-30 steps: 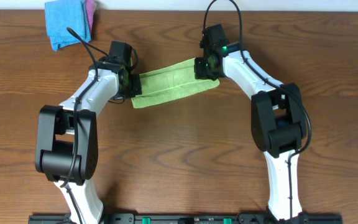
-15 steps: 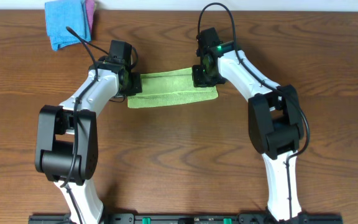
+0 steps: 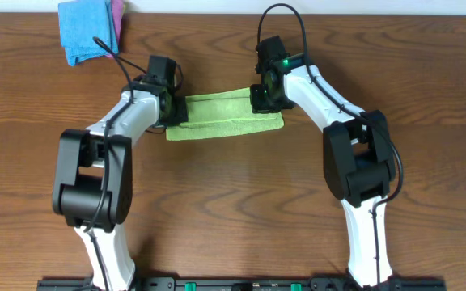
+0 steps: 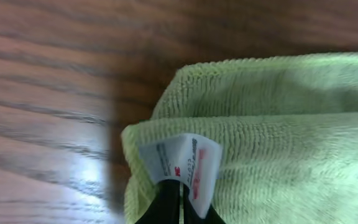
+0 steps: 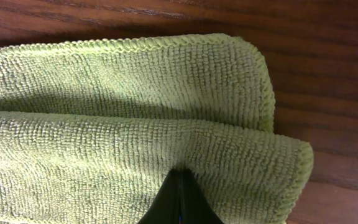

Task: Fold the cloth

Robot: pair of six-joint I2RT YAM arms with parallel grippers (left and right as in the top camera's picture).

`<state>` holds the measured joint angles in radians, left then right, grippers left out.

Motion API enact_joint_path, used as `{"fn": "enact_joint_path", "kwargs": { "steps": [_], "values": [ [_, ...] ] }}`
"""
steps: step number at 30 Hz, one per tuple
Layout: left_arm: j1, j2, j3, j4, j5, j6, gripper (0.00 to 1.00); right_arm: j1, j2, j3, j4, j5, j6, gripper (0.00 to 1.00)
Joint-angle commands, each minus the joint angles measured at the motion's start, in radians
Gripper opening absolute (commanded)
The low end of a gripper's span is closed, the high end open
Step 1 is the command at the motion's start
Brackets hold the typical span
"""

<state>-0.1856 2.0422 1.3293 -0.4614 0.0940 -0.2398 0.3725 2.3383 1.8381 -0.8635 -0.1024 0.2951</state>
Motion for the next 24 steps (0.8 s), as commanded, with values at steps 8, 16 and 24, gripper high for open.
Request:
{"fn": "enact_joint_path", "kwargs": {
  "steps": [8, 16, 24],
  "values": [
    [-0.011, 0.095, -0.019, -0.032, -0.019, -0.008, 0.06, -0.020, -0.018, 0.162, -0.254, -0.022, -0.037, 0.65],
    [-0.011, 0.095, -0.019, -0.033, -0.019, -0.008, 0.06, -0.304, -0.066, 0.143, -0.291, -0.468, -0.216, 0.96],
    [-0.011, 0.095, -0.019, -0.032, -0.015, -0.008, 0.06, -0.415, -0.065, -0.141, 0.063, -0.900, -0.177, 0.99]
  ]
}}
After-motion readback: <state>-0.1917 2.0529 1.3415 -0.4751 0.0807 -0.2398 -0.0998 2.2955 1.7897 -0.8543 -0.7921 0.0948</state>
